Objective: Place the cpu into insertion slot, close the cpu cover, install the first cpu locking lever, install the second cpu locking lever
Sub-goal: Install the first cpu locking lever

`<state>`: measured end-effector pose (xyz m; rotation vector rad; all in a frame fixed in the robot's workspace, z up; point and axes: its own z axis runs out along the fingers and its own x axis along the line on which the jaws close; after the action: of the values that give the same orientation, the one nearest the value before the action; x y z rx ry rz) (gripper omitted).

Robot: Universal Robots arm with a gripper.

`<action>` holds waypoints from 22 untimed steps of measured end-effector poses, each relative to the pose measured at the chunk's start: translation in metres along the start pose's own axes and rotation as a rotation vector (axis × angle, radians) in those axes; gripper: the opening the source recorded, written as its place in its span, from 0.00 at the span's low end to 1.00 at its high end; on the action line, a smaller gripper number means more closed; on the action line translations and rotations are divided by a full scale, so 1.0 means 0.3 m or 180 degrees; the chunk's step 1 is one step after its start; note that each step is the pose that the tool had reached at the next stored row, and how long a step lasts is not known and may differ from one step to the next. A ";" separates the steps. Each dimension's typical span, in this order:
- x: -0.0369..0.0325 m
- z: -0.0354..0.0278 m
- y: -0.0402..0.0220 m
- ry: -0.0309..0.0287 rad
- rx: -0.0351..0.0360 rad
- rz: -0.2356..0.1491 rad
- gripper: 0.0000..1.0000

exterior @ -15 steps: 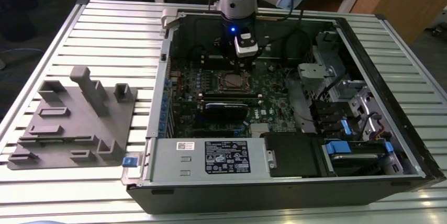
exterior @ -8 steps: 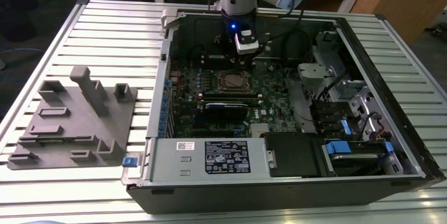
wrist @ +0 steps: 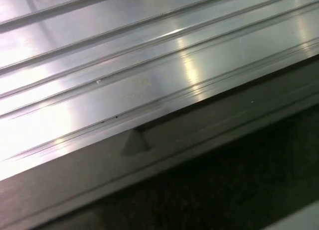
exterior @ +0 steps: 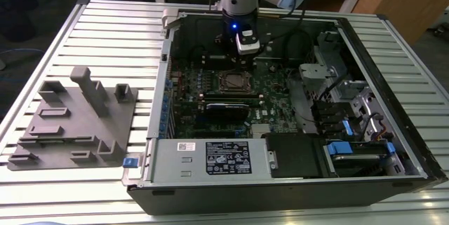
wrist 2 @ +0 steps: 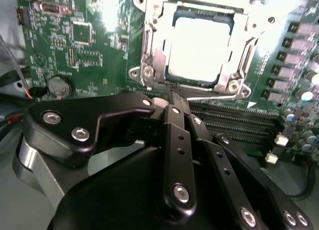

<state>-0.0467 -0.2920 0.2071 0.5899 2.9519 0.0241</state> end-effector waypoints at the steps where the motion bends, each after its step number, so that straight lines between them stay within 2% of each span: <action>1: 0.000 0.000 0.000 0.0014 -0.0033 0.0004 0.11; 2: 0.000 0.000 0.000 0.0022 -0.0052 0.0006 0.11; 5: 0.000 0.000 0.000 0.0036 -0.0086 0.0010 0.11; 6: 0.000 0.000 0.000 0.0047 -0.0113 0.0014 0.11; 7: 0.000 0.000 0.000 0.0062 -0.0149 0.0019 0.11; 9: 0.000 0.000 0.000 0.0080 -0.0192 0.0025 0.11; 10: 0.000 0.000 0.000 0.0085 -0.0204 0.0027 0.11; 14: -0.001 0.000 -0.001 0.0089 -0.0217 0.0028 0.11; 20: -0.002 0.000 -0.006 0.0090 -0.0219 0.0029 0.11; 22: -0.003 -0.012 -0.005 0.0093 -0.0228 0.0030 0.11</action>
<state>-0.0468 -0.2937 0.2109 0.5985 2.9622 0.1398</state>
